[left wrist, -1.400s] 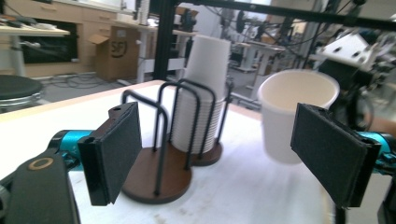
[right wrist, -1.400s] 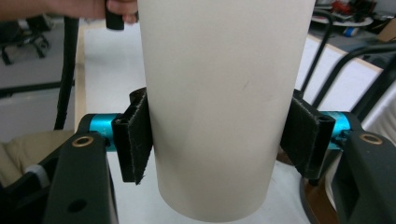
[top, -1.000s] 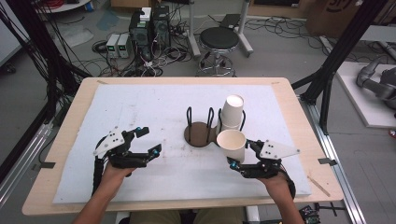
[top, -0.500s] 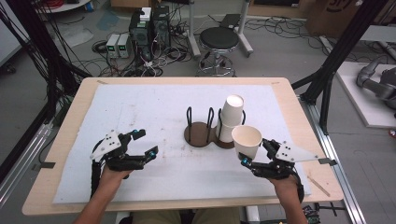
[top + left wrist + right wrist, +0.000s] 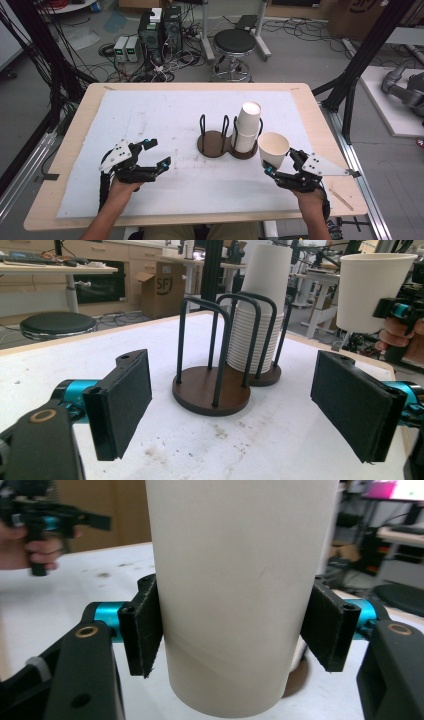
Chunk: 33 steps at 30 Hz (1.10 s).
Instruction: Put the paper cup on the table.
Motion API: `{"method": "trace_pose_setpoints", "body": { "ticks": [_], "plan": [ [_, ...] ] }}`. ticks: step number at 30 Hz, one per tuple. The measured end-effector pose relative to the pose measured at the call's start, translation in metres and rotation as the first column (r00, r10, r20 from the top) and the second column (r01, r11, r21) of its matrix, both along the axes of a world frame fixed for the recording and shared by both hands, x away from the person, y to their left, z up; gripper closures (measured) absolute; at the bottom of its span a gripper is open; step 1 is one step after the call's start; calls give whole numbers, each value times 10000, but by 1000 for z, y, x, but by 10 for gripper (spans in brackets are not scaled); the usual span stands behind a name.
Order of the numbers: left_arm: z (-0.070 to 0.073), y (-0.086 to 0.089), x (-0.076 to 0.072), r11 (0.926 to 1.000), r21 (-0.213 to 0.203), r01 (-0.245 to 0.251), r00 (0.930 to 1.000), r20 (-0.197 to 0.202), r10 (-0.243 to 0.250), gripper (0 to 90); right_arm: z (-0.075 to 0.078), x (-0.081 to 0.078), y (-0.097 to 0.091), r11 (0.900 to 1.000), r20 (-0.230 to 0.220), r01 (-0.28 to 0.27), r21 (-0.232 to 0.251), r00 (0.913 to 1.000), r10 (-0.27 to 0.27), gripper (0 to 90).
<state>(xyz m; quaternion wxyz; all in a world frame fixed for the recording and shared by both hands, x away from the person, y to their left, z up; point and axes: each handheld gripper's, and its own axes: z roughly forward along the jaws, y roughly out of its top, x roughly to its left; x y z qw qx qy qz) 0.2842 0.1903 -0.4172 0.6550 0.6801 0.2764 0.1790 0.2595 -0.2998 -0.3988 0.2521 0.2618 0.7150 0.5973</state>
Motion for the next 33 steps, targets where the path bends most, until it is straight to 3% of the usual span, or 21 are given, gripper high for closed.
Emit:
{"method": "trace_pose_setpoints", "body": {
  "ticks": [6,8,10,11,15,19,24,31,33],
  "plan": [
    [-1,1,2,10000,2,6,10000,-34,-6,164,-4,1,-14,9956,34,856,370,9963,-858,332],
    [-1,1,1,10000,-51,7,10000,-43,-8,164,-5,2,-16,9945,15,973,378,9952,-974,332],
    [-1,1,1,10000,18,-38,10000,-1,38,164,-9,3,-21,9874,-73,1567,230,9876,-1566,332],
    [-1,1,1,10000,18,-38,10000,-1,38,164,-9,3,-21,9874,-73,1567,230,9876,-1566,332],
    [0,-2,0,10000,65,-39,10000,15,39,164,-16,8,-28,9741,-254,2258,83,9739,-2255,332],
    [-1,-3,0,9999,149,-17,10000,-14,17,164,-25,16,-31,9617,-777,2738,-155,9585,-2741,332],
    [-2,-3,0,9997,241,-26,10000,-51,27,164,-35,30,-28,9574,-1511,2864,-380,9454,-2888,332],
    [-3,-3,1,9996,267,-6,10000,-80,8,165,-47,47,-20,9391,-2407,3129,-1423,9093,-3394,331],
    [-4,-3,1,9996,263,-24,9999,-117,27,165,-48,48,-19,9359,-2442,3144,-1592,9059,-3459,331]
  ]
}}
